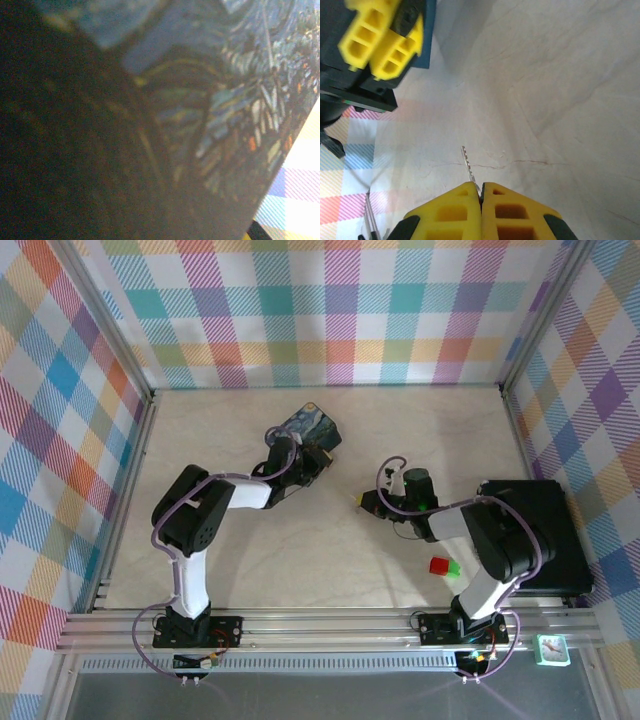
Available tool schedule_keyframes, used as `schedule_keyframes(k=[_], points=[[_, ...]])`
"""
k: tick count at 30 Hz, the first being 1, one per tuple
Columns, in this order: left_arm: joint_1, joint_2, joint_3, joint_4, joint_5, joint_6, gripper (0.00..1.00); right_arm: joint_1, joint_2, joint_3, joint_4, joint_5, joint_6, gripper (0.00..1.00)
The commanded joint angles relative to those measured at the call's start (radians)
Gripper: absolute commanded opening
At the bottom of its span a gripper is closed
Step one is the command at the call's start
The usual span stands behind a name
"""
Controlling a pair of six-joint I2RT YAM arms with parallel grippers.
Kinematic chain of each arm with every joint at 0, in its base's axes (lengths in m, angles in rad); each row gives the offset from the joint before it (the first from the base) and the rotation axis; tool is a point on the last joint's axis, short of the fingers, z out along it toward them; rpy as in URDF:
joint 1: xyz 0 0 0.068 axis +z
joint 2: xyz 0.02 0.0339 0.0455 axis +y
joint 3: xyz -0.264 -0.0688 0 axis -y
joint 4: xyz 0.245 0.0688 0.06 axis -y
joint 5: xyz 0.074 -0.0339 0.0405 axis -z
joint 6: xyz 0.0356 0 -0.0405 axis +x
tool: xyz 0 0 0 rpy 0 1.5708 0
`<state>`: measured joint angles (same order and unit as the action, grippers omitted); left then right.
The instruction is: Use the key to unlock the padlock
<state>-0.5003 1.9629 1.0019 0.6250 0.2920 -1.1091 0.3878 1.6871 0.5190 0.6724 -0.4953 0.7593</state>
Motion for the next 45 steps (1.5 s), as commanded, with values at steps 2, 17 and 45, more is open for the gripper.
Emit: schedule_keyframes(k=[2,17,45], points=[[0.016,-0.065,-0.042,0.060,0.129,-0.092,0.00,0.011,0.011,0.057,0.119,-0.031,0.040,0.00],[0.031,-0.088,-0.087,0.112,0.167,-0.099,0.00,0.011,0.142,0.215,0.207,-0.034,0.093,0.00],[0.023,-0.075,-0.092,0.134,0.162,-0.098,0.00,0.049,0.200,0.281,0.239,-0.073,0.137,0.00]])
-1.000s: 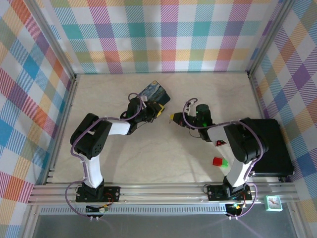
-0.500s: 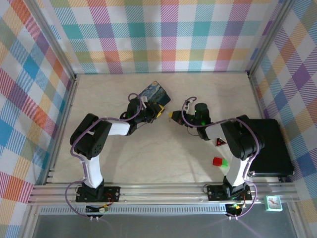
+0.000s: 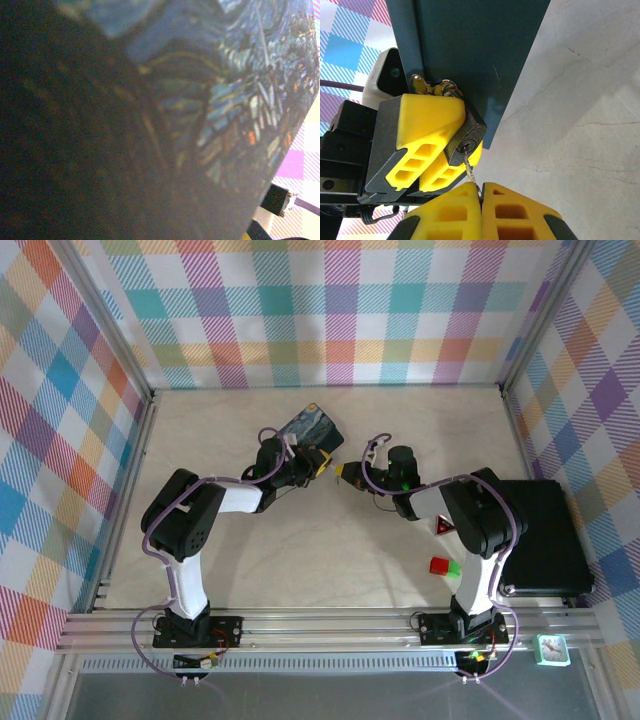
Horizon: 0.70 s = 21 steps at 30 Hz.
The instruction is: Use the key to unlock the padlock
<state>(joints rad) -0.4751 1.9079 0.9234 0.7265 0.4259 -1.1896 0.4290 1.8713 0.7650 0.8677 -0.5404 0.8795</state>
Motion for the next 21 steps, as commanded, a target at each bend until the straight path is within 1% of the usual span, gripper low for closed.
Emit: schedule_keyframes(k=[1,14,18,21], points=[[-0.005,-0.017,-0.013,0.034,0.031,-0.016,0.00,0.007,0.017,0.040,0.045,-0.029,0.024,0.00],[-0.051,-0.017,-0.038,0.012,0.066,0.084,0.00,-0.012,-0.016,0.140,-0.120,-0.125,0.184,0.00],[-0.053,-0.006,-0.051,0.052,0.087,0.070,0.00,-0.024,-0.005,0.161,-0.166,-0.136,0.162,0.00],[-0.057,-0.007,-0.052,0.059,0.111,0.069,0.00,-0.029,0.009,0.168,-0.163,-0.140,0.164,0.00]])
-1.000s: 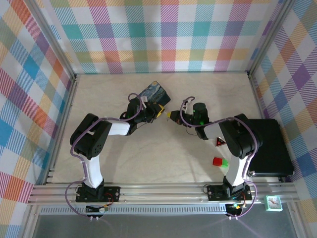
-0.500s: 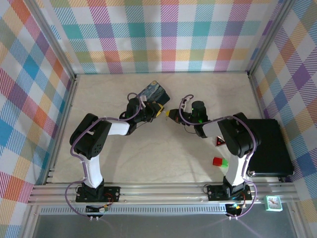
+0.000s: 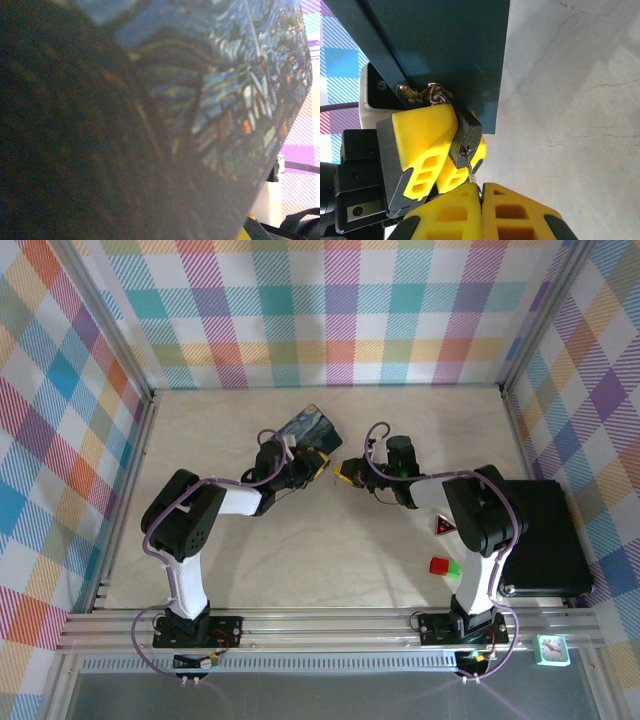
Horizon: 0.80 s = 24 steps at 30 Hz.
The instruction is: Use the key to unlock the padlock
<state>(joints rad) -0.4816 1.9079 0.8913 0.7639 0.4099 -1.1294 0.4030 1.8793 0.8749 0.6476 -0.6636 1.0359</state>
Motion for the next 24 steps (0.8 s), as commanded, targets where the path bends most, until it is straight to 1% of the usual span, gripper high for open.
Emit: schedule_keyframes(k=[1,6,10,14,16,21,24], points=[[-0.053,-0.009,-0.020,0.021,0.132,0.009,0.00,-0.002,0.003,0.059,0.052,-0.014,0.005,0.00],[-0.058,-0.015,-0.016,0.024,0.172,0.015,0.00,-0.019,0.003,0.067,0.028,-0.014,-0.017,0.00],[-0.058,-0.022,-0.012,0.010,0.195,0.035,0.00,-0.036,0.002,0.079,0.011,-0.055,-0.028,0.00],[-0.057,-0.015,0.000,0.006,0.201,0.037,0.00,-0.036,-0.012,0.085,0.010,-0.122,-0.088,0.00],[-0.057,-0.012,0.007,0.001,0.194,0.040,0.00,-0.035,-0.030,0.082,-0.044,-0.125,-0.132,0.00],[-0.055,0.011,0.031,0.022,0.216,0.045,0.00,-0.032,-0.064,0.070,-0.085,-0.123,-0.201,0.00],[-0.055,0.017,0.032,0.017,0.237,0.051,0.00,-0.032,-0.068,0.107,-0.207,-0.110,-0.295,0.00]])
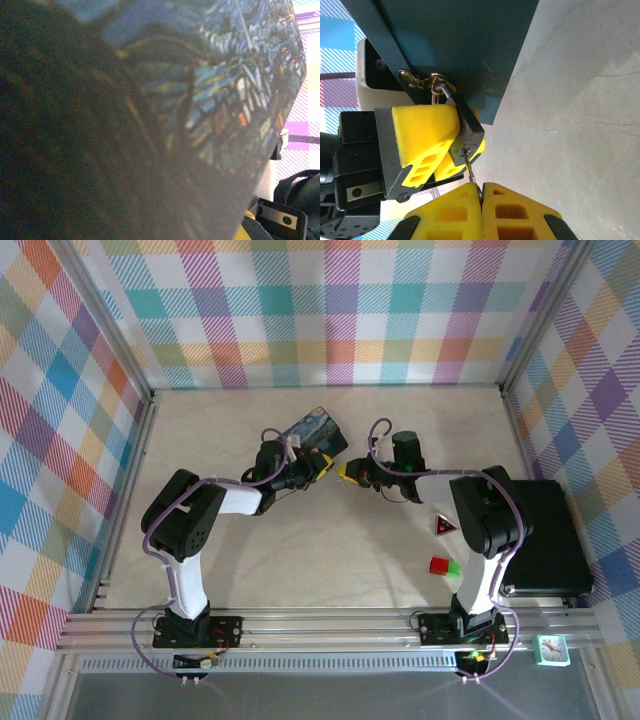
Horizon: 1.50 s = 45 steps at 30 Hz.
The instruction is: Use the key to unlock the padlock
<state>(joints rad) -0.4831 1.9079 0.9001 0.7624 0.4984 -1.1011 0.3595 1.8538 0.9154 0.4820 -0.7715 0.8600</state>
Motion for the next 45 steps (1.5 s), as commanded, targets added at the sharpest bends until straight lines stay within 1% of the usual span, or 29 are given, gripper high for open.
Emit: schedule_keyframes(k=[1,3,6,9,11,14,16,18,20,22,27,30,32,33,34,36,38,39,41,45], points=[[-0.054,0.017,0.022,0.012,0.157,0.028,0.00,0.011,-0.041,0.081,-0.086,0.008,-0.146,0.00],[-0.055,0.016,0.011,-0.004,0.156,0.038,0.00,0.010,-0.031,0.102,-0.114,0.013,-0.151,0.00],[-0.057,0.001,-0.032,-0.003,0.120,0.048,0.00,0.009,-0.009,0.117,-0.088,0.005,-0.098,0.00],[-0.058,-0.010,-0.052,-0.001,0.102,0.057,0.00,0.010,-0.005,0.114,-0.087,0.047,-0.031,0.00],[-0.061,-0.011,-0.057,0.007,0.090,0.059,0.00,0.010,0.004,0.097,-0.032,0.065,0.060,0.00],[-0.067,-0.006,-0.052,0.012,0.080,0.057,0.00,0.012,0.023,0.043,0.120,0.093,0.256,0.00],[-0.071,-0.008,-0.046,0.023,0.072,0.051,0.00,0.013,0.033,0.001,0.241,0.113,0.347,0.00],[-0.072,-0.008,-0.040,0.027,0.066,0.042,0.00,0.013,0.035,-0.023,0.286,0.123,0.384,0.00],[-0.072,-0.007,-0.038,0.035,0.064,0.030,0.00,0.015,0.032,-0.035,0.293,0.124,0.382,0.00],[-0.074,-0.006,-0.034,0.041,0.063,0.017,0.00,0.019,0.021,-0.035,0.286,0.114,0.341,0.00],[-0.074,-0.004,-0.019,0.047,0.085,0.000,0.00,0.023,-0.011,-0.025,0.257,0.055,0.165,0.00],[-0.074,-0.005,-0.006,0.034,0.112,0.008,0.00,0.024,-0.032,0.004,0.158,0.032,0.030,0.00],[-0.074,-0.001,0.004,0.008,0.124,0.029,0.00,0.030,-0.049,0.019,0.051,0.067,-0.016,0.00],[-0.074,-0.003,0.004,-0.009,0.115,0.040,0.00,0.032,-0.059,0.019,0.014,0.104,0.013,0.00],[-0.075,-0.002,0.001,-0.013,0.106,0.045,0.00,0.036,-0.064,0.011,0.019,0.133,0.071,0.00],[-0.076,0.002,-0.005,0.002,0.088,0.038,0.00,0.056,-0.057,-0.010,0.083,0.169,0.194,0.00],[-0.078,0.002,-0.015,0.029,0.060,0.025,0.00,0.093,-0.053,-0.036,0.142,0.222,0.265,0.00],[-0.080,0.000,-0.018,0.039,0.049,0.022,0.00,0.113,-0.054,-0.043,0.187,0.248,0.283,0.00],[-0.082,-0.001,-0.015,0.046,0.033,0.017,0.00,0.143,-0.054,-0.046,0.193,0.297,0.293,0.00],[-0.084,-0.011,-0.011,0.050,0.017,0.008,0.00,0.153,-0.066,-0.065,0.200,0.368,0.328,0.00]])
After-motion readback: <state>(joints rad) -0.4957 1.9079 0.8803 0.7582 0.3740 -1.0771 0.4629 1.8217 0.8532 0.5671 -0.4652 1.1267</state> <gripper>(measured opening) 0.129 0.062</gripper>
